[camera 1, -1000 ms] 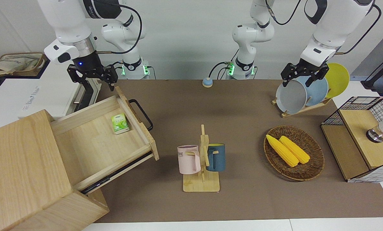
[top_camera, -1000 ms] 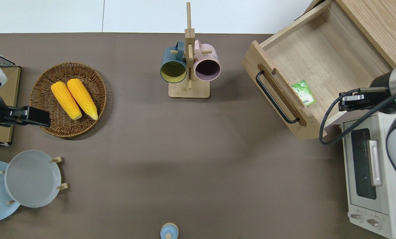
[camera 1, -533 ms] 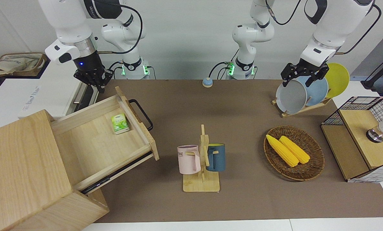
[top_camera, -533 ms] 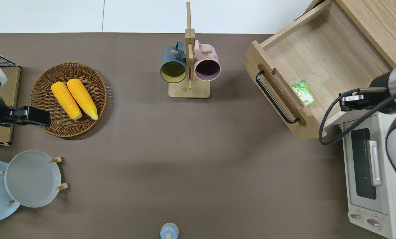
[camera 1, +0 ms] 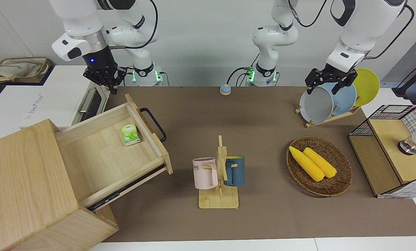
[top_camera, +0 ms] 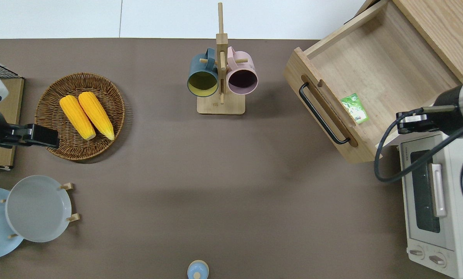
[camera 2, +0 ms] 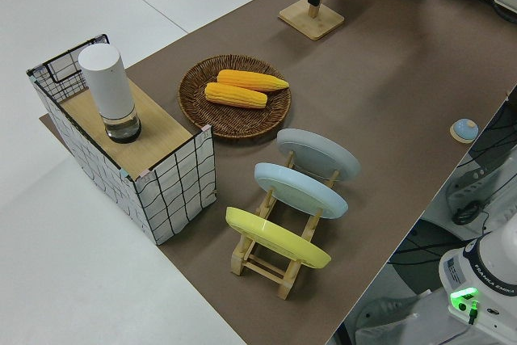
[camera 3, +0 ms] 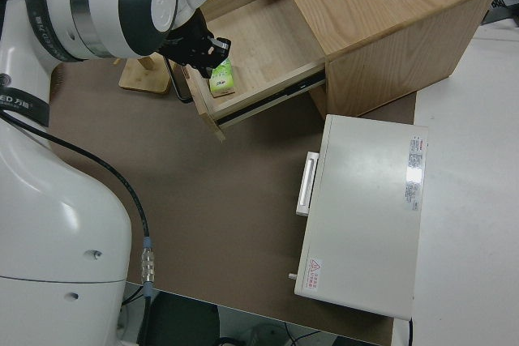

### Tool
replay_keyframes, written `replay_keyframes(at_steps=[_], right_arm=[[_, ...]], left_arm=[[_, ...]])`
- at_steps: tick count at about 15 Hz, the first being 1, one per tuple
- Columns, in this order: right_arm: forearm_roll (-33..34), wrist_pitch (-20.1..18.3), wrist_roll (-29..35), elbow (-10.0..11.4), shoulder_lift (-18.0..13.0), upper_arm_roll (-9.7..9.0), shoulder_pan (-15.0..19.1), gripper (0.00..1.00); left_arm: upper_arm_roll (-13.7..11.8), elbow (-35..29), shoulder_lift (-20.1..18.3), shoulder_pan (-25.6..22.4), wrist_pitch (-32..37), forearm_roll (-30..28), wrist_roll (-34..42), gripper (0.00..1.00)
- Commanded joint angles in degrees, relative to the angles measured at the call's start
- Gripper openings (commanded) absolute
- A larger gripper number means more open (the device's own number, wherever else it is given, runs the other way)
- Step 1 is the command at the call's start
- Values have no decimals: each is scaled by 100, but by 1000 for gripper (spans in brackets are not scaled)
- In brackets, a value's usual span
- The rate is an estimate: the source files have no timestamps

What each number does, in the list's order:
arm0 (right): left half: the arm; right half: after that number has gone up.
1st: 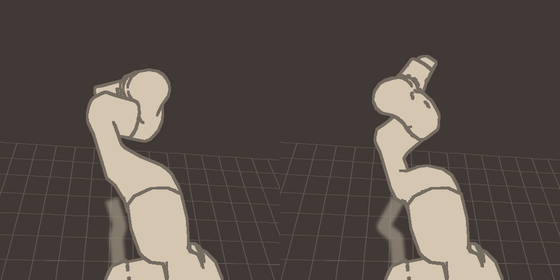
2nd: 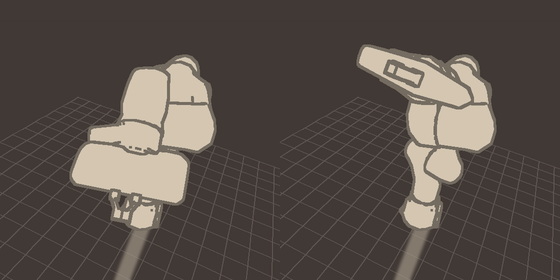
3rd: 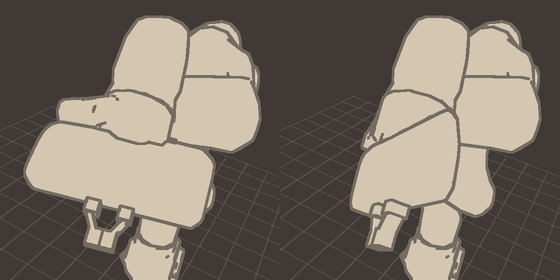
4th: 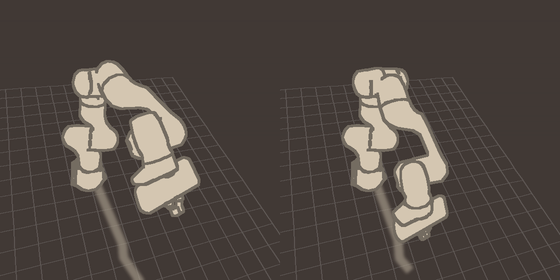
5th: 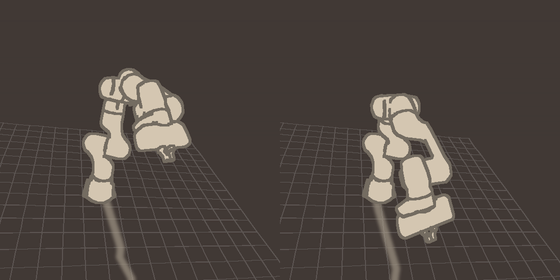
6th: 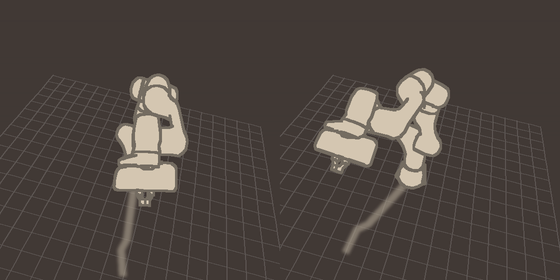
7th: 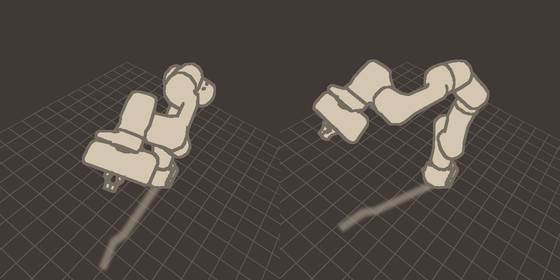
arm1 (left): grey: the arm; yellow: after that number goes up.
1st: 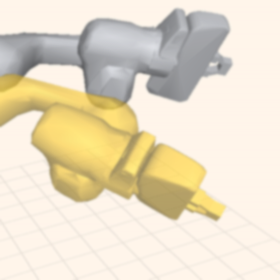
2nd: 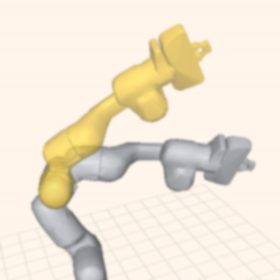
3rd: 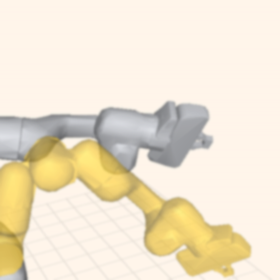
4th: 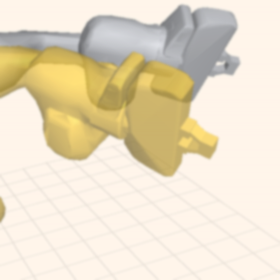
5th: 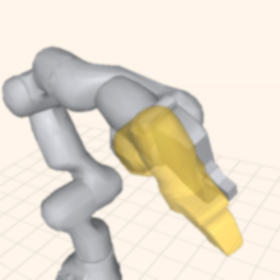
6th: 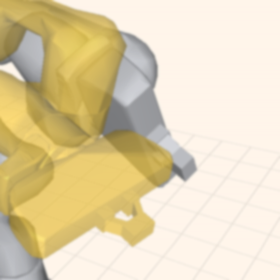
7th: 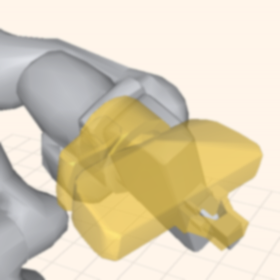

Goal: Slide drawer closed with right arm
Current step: 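Move the right gripper to the drawer front and push it away from the robot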

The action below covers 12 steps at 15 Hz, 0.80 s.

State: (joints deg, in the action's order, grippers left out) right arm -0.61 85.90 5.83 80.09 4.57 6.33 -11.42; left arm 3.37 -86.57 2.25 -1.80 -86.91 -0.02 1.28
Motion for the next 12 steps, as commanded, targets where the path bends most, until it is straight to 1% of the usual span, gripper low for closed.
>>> replay_keyframes(at_steps=[1,3,9,12], right_arm=[[-115,-82,672,-90,-9,8,-351,0],[-115,-82,1032,-160,-9,8,-561,0],[-115,14,2526,-169,61,0,-1221,0],[-106,40,3167,-160,219,8,-1485,0]], left_arm=[[40,140,65,-31,113,98,56,993],[40,149,65,-31,113,98,56,993],[40,149,65,-31,113,98,56,993],[40,140,65,-31,113,98,56,993]])
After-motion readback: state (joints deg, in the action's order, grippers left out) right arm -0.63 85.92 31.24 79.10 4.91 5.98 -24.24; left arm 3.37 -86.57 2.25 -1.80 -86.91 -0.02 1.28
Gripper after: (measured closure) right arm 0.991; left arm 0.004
